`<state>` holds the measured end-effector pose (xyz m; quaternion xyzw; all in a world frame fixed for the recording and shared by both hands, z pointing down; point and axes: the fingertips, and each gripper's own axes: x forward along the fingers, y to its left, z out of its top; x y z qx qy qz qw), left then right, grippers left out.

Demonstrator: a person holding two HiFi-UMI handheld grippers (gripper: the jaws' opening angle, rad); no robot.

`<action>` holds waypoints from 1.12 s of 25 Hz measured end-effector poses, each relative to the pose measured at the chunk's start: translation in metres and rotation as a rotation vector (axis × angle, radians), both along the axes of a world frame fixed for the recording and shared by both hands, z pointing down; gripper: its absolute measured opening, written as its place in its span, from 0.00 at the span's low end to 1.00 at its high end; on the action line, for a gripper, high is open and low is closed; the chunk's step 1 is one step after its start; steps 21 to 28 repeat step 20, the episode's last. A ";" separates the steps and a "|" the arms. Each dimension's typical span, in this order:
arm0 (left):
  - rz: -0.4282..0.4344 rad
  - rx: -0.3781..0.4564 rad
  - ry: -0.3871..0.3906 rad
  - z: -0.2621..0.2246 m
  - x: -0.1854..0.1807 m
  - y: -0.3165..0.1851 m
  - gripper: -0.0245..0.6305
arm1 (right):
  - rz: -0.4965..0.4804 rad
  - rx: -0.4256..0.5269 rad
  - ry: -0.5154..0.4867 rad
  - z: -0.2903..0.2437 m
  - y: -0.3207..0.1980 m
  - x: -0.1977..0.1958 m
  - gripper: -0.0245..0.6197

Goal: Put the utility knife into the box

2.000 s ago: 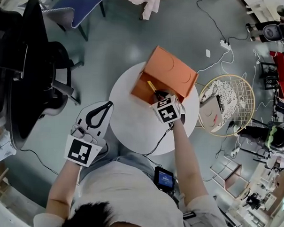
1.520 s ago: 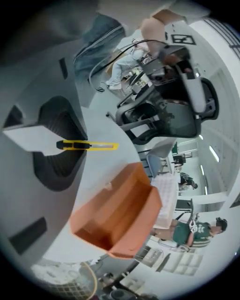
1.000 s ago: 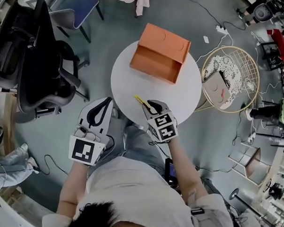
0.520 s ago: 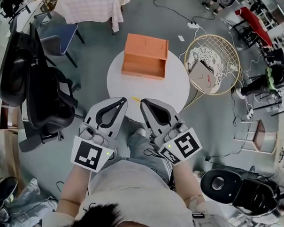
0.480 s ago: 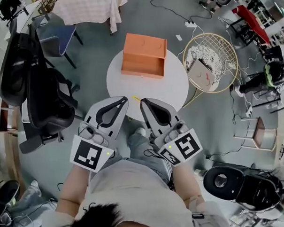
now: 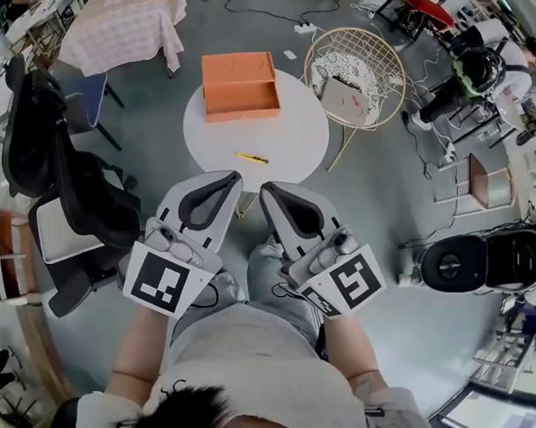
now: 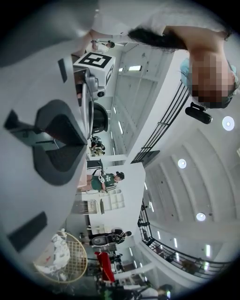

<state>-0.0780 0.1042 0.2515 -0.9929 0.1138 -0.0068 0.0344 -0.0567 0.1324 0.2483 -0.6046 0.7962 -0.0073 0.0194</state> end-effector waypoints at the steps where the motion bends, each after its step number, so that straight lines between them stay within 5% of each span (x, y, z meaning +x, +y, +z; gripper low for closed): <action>1: 0.010 0.000 0.003 -0.001 -0.004 0.006 0.05 | 0.011 0.003 0.005 -0.002 0.006 -0.005 0.05; 14: 0.026 0.040 0.032 -0.003 -0.026 0.043 0.05 | 0.017 0.059 0.037 -0.011 0.038 -0.030 0.05; 28: 0.016 0.021 0.037 -0.021 -0.004 0.051 0.05 | 0.005 0.053 0.032 -0.029 0.045 -0.010 0.05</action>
